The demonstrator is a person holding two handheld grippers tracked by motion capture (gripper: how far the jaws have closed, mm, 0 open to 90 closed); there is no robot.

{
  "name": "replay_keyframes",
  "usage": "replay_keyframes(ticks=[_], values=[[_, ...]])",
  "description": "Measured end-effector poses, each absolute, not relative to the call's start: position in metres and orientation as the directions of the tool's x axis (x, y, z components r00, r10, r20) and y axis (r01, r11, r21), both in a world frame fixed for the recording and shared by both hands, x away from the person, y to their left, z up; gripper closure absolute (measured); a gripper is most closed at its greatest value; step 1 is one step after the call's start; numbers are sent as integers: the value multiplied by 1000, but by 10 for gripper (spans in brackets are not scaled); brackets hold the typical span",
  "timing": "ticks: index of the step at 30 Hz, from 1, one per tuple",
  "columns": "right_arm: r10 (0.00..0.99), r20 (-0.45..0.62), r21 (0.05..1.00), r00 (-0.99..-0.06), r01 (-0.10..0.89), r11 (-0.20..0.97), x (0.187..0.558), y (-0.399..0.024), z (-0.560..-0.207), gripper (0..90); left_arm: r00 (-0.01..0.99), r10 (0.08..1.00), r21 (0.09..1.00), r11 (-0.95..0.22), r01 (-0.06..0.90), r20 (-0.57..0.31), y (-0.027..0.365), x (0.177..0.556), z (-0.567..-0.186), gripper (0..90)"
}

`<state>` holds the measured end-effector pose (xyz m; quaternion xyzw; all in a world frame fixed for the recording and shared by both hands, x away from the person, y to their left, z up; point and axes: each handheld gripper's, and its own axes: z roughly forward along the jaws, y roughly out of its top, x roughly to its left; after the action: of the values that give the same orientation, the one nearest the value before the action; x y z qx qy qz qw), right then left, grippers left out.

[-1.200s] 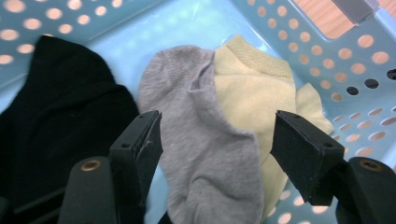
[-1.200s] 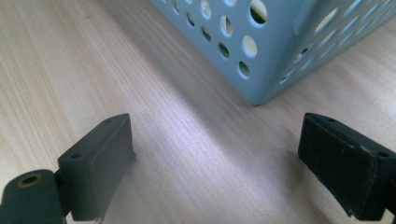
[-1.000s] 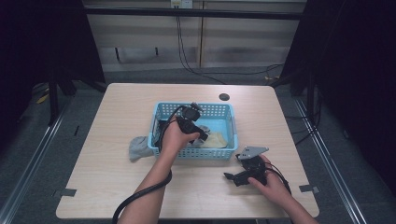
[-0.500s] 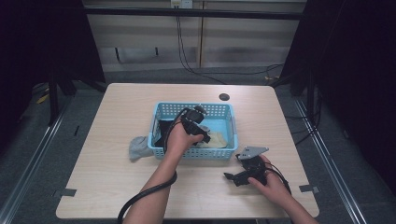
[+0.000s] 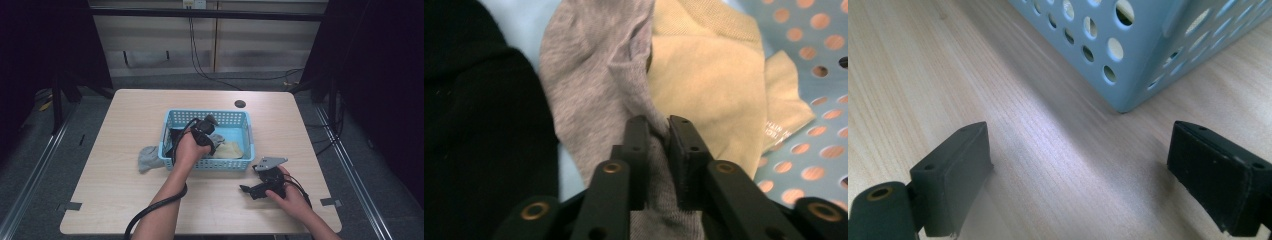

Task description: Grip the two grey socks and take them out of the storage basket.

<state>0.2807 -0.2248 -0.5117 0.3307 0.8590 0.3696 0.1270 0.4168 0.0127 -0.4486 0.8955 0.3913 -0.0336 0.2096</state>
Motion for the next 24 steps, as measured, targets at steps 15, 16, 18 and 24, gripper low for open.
replay_keyframes(ticks=[15,16,18,24], values=[[663,25,721,-748,473,507,281,-225,-512,99,684,690,367,-589,720,-237,30,420,-415,842],[662,24,721,-749,472,507,281,-225,-512,99,686,688,373,-587,719,-237,31,420,-412,842],[663,25,721,-748,473,507,281,-225,-512,99,687,686,379,-586,716,-238,33,421,-406,842],[664,31,719,-747,478,504,281,-225,-512,99,690,686,402,-578,710,-232,38,423,-387,842]])
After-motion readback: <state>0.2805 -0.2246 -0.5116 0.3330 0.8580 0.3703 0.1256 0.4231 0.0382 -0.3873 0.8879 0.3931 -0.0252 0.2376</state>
